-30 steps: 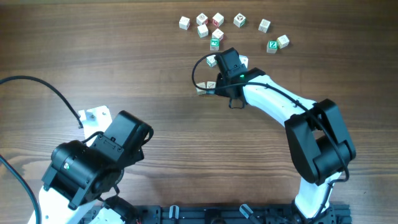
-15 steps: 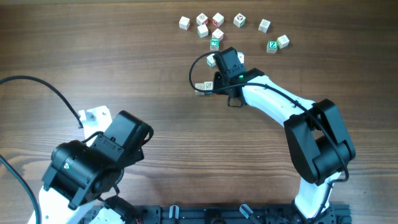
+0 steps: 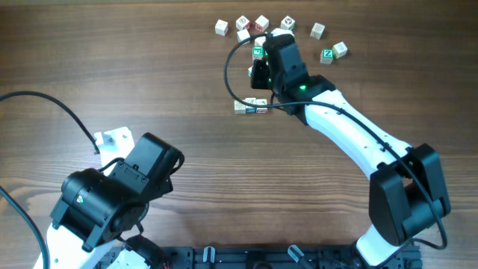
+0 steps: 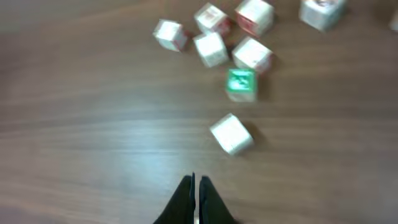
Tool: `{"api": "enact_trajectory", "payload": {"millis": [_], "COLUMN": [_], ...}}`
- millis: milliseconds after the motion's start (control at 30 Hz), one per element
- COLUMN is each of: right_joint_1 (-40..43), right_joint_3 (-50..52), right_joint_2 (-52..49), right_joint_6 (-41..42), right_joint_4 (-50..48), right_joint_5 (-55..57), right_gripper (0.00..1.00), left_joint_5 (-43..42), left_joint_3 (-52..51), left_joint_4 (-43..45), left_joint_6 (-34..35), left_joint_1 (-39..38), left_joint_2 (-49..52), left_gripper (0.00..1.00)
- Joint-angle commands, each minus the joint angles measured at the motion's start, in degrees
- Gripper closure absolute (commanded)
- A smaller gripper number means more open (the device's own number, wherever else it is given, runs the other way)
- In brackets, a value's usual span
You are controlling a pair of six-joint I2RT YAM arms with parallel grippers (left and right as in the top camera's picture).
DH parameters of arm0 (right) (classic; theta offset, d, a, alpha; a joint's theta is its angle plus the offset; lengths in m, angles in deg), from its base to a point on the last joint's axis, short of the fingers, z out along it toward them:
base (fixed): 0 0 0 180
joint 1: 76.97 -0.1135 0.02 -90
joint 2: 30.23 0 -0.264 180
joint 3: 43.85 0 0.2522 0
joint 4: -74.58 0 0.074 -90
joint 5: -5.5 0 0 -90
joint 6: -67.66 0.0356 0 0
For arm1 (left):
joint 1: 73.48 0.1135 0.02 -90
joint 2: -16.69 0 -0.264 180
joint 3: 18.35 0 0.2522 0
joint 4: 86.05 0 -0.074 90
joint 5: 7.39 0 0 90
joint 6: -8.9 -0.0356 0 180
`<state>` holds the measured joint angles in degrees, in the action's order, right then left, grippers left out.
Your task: Form a horizontal line
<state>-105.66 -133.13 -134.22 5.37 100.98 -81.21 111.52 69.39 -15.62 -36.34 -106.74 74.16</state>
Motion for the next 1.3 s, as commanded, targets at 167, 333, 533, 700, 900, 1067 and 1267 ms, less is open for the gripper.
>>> {"api": "enact_trajectory", "payload": {"millis": [167,333,533,700,900,1067,1267], "right_joint_1": [0.0,0.0,0.0,-0.1,-0.2,-0.2,-0.6], "right_joint_3": [-4.6,-11.7,-24.2,-24.2,-24.2,-24.2,-23.5], "right_joint_2": [-8.4,-13.3,-22.6,-23.3,-23.6,-24.1,-24.1], "right_joint_6": [-2.3,-3.6,-3.7,-3.5,-3.3,-2.1,-1.9], "right_joint_4": [-2.5,3.6,17.8,20.8,23.9,25.8,26.2], "right_joint_5": [-5.8,-6.9,-7.5,-9.4,-9.4,-9.4,-9.4], "right_gripper": [0.95,0.95,0.95,0.95,0.95,0.95,0.96], "left_joint_5": [1.0,1.0,1.0,1.0,1.0,1.0,1.0], "left_joint_3": [-0.2,-0.2,-0.2,-0.2,-0.2,-0.2,-0.2], "left_joint_4": [0.0,0.0,0.0,0.0,0.0,0.0,0.0], "left_joint_6": [0.5,0.5,0.5,0.5,0.5,0.5,0.5], "left_joint_1": [0.3,0.3,0.3,0.3,0.3,0.3,0.3], "left_joint_2": [0.0,0.0,0.0,0.0,0.0,0.0,0.0], "left_gripper": [0.00,0.00,0.00,0.00,0.00,0.00,0.00]}}
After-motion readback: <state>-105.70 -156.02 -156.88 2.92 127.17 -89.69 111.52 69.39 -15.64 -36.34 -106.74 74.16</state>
